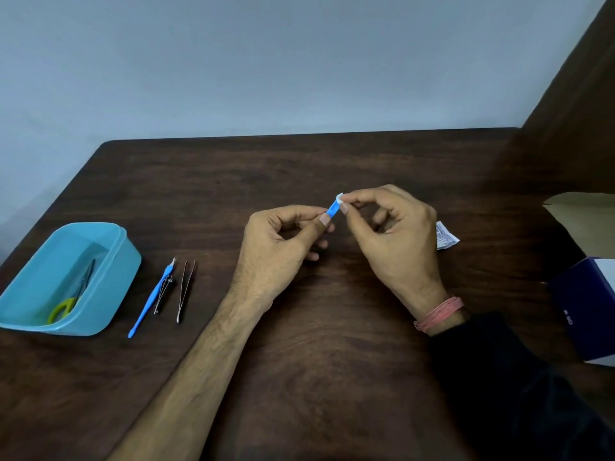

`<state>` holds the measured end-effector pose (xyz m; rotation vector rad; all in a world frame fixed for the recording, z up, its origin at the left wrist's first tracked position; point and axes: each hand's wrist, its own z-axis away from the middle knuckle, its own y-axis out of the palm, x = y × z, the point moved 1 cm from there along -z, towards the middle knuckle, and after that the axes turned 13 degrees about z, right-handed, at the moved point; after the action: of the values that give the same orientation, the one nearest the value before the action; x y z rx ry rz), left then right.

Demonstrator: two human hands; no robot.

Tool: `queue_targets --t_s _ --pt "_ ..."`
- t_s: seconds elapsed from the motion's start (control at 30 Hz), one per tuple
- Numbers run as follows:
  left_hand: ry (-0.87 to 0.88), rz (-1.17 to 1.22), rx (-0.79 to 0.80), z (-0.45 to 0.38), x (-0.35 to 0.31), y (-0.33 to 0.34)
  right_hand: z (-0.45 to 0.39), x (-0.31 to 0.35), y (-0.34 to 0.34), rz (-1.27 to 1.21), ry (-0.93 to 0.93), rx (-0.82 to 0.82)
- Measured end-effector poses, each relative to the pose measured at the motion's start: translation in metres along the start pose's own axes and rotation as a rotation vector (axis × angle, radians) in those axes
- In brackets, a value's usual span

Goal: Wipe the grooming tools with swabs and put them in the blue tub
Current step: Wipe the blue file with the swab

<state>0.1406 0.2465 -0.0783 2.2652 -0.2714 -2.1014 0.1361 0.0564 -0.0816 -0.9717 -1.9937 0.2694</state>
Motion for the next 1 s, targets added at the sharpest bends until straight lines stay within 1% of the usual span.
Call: queue_targets --t_s 0.17,0.27,0.43,0.5,0.57,0.7,0.8,0.93,1.0 --pt "0.022 0.004 -0.001 0.0001 0.002 -0.0007 0.002 0.0019 0.0029 0.04 -0.034 0.042" --pt "0.026 -0.019 0.004 -0.0005 0.0035 -0.001 0.0006 -0.0021 0.0039 0.063 -0.025 0.008" --pt "0.045 -0.06 -0.007 0.0002 0.0034 -0.0029 0.0037 -0.0036 0.007 0.132 -0.075 0.045" --pt "0.048 -0.073 -0.003 -0.0001 0.0028 -0.0034 0.0029 -0.0041 0.0073 0.14 -0.071 0.029" --pt "0.051 -0.085 0.001 -0.001 0.0037 -0.0035 0.0017 -0.0045 0.006 0.135 -0.068 0.015" --pt "0.054 -0.061 -0.01 -0.0016 0.0037 -0.0037 0.003 -0.0007 0.0042 0.094 -0.132 0.078" --pt "0.057 -0.091 0.004 -0.0011 0.0031 -0.0034 0.0005 -0.0037 0.004 0.066 -0.068 0.034" --pt "0.067 -0.081 0.004 -0.0011 0.0033 -0.004 0.0015 -0.0015 0.0038 0.052 -0.104 0.064" --pt "0.068 -0.091 0.008 -0.0014 0.0035 -0.0039 0.0006 -0.0033 0.0036 0.035 -0.078 0.034"
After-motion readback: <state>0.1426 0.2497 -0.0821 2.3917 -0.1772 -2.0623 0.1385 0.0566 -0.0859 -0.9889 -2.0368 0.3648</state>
